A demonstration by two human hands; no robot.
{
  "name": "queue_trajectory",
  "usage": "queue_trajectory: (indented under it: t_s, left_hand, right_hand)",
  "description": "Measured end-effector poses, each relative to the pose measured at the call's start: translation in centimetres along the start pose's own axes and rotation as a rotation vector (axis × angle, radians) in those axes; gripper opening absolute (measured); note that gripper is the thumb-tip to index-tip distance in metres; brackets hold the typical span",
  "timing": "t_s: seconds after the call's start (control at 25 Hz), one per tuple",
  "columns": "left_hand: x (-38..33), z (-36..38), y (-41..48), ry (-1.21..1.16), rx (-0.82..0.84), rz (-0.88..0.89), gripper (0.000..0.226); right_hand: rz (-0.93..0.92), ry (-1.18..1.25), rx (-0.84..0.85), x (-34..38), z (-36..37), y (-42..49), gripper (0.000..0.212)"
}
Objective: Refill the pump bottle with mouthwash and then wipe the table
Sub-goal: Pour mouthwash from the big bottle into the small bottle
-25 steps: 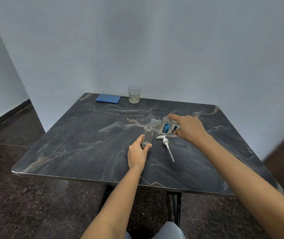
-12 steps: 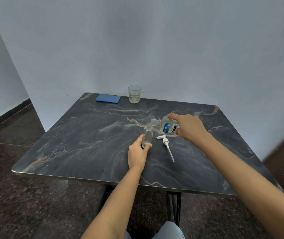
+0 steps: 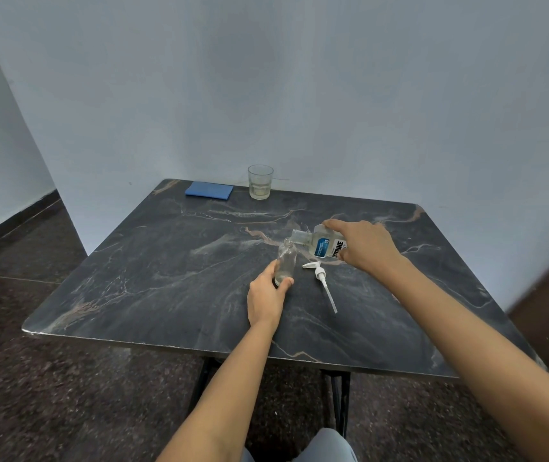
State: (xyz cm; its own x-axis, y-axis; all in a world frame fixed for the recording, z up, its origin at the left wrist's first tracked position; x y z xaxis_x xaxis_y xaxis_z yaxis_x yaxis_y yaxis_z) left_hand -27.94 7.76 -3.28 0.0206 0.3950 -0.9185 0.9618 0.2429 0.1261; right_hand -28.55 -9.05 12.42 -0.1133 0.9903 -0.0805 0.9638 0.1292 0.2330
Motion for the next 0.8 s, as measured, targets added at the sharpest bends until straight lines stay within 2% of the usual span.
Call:
queue_trajectory:
  t_s: [0.8]
  left_hand:
    - [0.27, 0.20, 0.03, 0.009, 0.014, -0.017, 0.056]
  right_hand:
    - [0.005, -0.013, 0.012, 0.40, -0.57, -0.15, 0.059]
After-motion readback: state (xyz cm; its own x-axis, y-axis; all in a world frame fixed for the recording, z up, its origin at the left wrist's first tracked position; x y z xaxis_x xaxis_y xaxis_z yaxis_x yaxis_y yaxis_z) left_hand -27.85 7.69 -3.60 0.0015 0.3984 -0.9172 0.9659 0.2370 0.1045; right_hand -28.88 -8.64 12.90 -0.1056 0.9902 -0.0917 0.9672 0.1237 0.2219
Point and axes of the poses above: each hand's wrist, its own y-axis towards the middle knuckle, its own z-axis out of the palm, x = y × z, the point moved 6 cm from there along y, towards the middle knuckle, and after that the axes turned 5 degrees about -x, right-handed, at the moved point
